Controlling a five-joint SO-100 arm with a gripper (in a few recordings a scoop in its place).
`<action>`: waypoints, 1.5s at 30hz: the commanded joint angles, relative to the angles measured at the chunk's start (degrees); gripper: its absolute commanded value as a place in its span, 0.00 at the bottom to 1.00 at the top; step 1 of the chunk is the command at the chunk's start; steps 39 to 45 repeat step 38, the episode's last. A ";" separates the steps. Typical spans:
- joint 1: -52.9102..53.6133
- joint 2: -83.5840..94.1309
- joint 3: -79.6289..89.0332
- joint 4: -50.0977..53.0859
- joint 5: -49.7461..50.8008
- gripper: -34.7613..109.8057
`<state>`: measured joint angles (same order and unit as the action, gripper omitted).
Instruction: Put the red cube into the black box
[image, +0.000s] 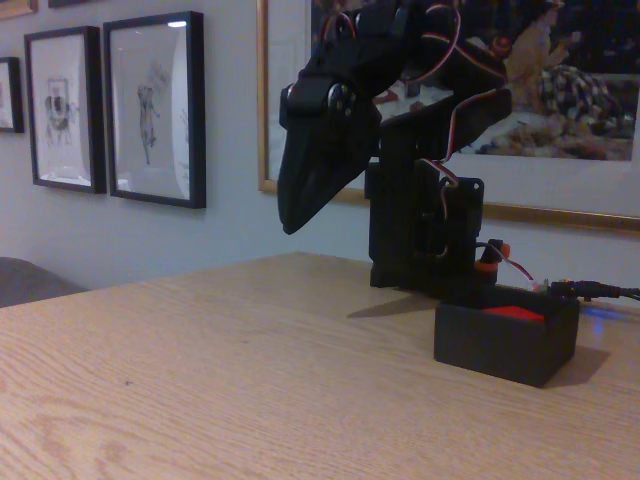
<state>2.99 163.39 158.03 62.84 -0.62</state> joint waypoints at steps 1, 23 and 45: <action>0.97 -0.97 0.62 -1.05 -0.70 0.20; 0.53 1.23 6.77 -4.22 -0.97 0.19; 0.26 1.05 7.82 -4.66 -2.11 0.23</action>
